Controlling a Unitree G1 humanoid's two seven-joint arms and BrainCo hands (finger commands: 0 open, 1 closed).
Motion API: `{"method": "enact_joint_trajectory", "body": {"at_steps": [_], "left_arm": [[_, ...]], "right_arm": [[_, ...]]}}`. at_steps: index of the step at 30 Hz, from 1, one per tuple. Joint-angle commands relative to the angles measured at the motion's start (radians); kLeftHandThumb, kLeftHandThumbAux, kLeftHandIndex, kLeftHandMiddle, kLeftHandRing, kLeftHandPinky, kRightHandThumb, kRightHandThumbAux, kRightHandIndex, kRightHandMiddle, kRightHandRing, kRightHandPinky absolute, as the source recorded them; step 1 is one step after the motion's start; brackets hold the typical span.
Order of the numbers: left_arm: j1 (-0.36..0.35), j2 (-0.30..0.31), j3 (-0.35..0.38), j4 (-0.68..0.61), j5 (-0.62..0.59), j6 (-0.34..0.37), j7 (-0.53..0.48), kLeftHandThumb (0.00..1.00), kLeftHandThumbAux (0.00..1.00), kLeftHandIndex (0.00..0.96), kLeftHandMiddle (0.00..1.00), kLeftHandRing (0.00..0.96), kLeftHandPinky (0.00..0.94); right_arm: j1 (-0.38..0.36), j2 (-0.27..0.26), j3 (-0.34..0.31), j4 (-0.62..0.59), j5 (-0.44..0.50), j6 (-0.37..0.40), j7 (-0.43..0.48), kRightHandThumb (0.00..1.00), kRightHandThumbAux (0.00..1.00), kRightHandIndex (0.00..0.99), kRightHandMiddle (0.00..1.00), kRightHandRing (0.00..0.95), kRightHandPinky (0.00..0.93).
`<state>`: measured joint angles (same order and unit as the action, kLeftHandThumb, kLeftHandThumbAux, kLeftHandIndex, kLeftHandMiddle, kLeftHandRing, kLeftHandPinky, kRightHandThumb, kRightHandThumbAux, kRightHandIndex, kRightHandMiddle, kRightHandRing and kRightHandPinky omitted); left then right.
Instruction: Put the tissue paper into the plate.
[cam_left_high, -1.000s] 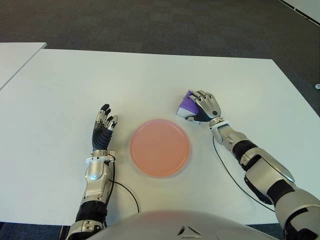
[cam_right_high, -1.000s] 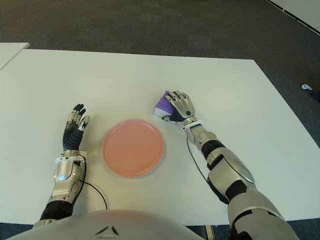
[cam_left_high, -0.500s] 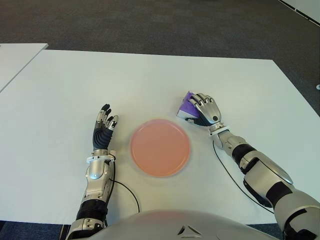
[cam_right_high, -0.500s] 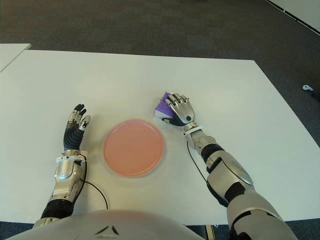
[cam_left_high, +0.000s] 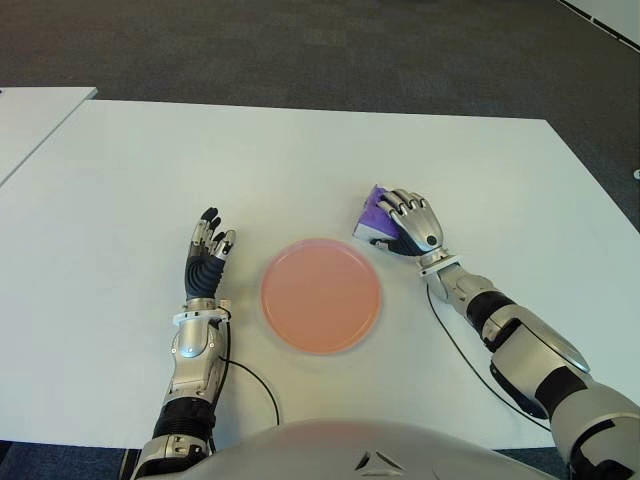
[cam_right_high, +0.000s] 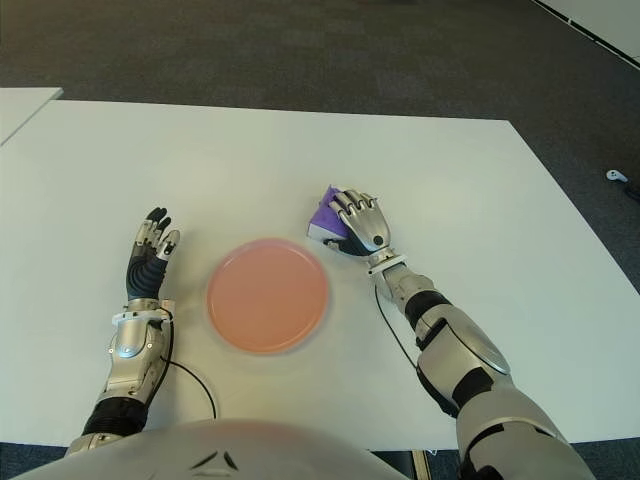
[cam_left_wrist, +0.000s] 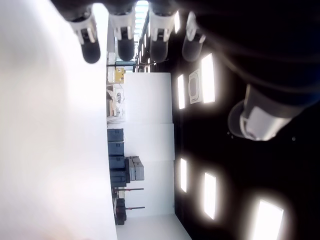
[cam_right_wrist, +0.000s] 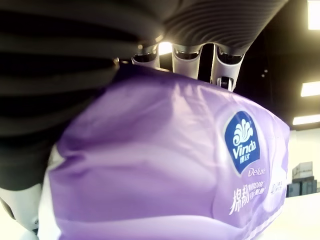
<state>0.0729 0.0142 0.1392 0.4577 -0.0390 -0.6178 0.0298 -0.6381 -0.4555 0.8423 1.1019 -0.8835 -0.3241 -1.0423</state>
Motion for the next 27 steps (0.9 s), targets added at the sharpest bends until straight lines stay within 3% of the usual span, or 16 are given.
{"method": "enact_joint_trajectory", "body": {"at_steps": [1,15,27], "left_arm": [[0.046,-0.008,0.000,0.100,0.024,-0.014,0.019,0.000,0.498,0.000,0.008,0.000,0.000],[0.034,-0.006,-0.003,0.120,0.018,-0.017,0.020,0.000,0.503,0.000,0.007,0.000,0.000],[0.031,-0.004,0.000,0.116,0.010,-0.009,0.016,0.000,0.504,0.000,0.001,0.000,0.000]], "right_arm": [[0.049,-0.038,-0.005,-0.037,-0.030,-0.024,0.055,0.858,0.674,0.406,0.550,0.870,0.860],[0.068,-0.109,-0.136,-0.267,-0.021,-0.007,0.109,0.857,0.674,0.405,0.542,0.876,0.854],[0.073,-0.140,-0.315,-0.481,0.011,0.034,0.211,0.857,0.675,0.403,0.540,0.867,0.843]]}}
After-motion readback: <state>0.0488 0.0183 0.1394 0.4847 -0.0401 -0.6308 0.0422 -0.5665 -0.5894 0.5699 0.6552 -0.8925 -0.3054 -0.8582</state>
